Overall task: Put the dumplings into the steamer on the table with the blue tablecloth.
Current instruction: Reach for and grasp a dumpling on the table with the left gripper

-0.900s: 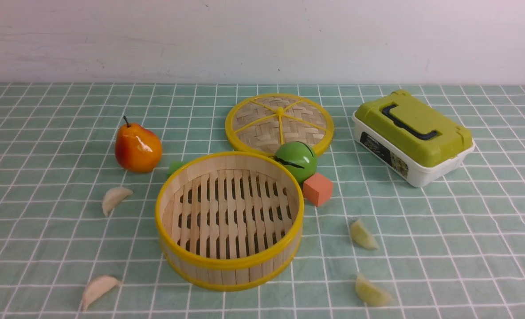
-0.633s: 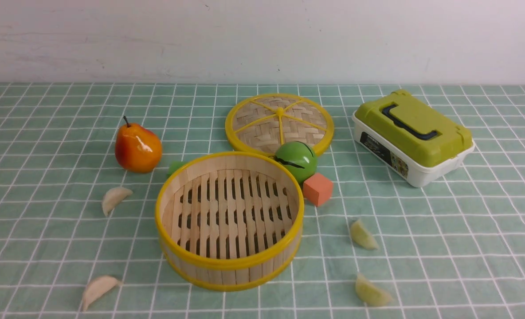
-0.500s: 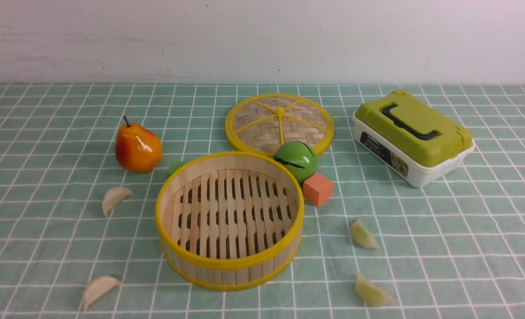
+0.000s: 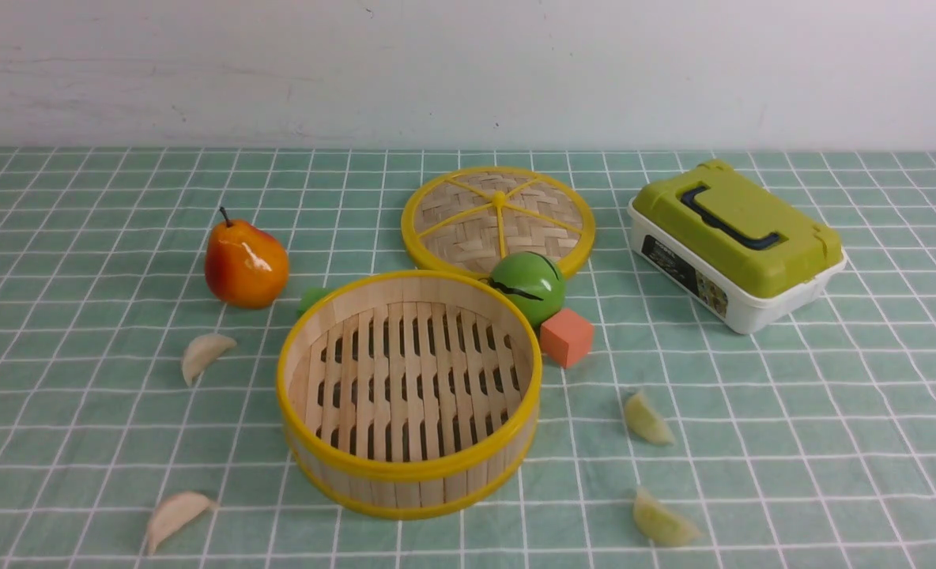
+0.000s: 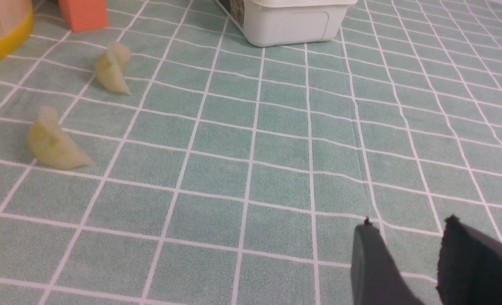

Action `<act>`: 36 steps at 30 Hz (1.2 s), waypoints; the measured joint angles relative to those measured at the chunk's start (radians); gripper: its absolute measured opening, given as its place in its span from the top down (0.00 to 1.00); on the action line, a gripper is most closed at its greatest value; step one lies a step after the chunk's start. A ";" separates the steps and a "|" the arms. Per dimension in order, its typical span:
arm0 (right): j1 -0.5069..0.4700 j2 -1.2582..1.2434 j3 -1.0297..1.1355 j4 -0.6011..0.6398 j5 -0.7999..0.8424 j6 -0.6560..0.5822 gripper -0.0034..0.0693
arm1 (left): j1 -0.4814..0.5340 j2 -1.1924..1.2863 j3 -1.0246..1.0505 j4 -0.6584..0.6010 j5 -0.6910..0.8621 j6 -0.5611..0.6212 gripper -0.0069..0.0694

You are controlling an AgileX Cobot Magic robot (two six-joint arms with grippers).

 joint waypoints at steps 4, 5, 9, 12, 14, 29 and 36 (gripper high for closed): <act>0.000 0.000 0.000 -0.080 0.000 -0.013 0.62 | 0.000 0.000 0.000 0.000 -0.054 0.000 0.76; 0.000 0.000 0.000 -0.092 0.000 -0.013 0.62 | 0.000 0.000 0.000 0.000 -0.063 0.000 0.76; 0.000 0.000 0.000 -0.118 0.000 -0.016 0.62 | 0.000 0.000 0.000 0.000 -0.083 0.000 0.75; 0.000 0.000 0.000 -0.137 -0.001 -0.019 0.62 | 0.000 0.000 0.000 0.000 -0.083 0.000 0.75; 0.000 0.000 0.000 -0.157 -0.011 -0.020 0.62 | 0.000 0.000 0.000 0.000 -0.083 0.000 0.75; 0.000 0.000 0.010 -0.325 -0.582 -0.023 0.62 | 0.000 0.000 0.000 -0.025 -0.356 0.000 0.73; 0.000 0.000 0.010 -0.355 -0.958 0.148 0.62 | 0.000 0.000 0.000 -0.027 -0.728 0.000 0.72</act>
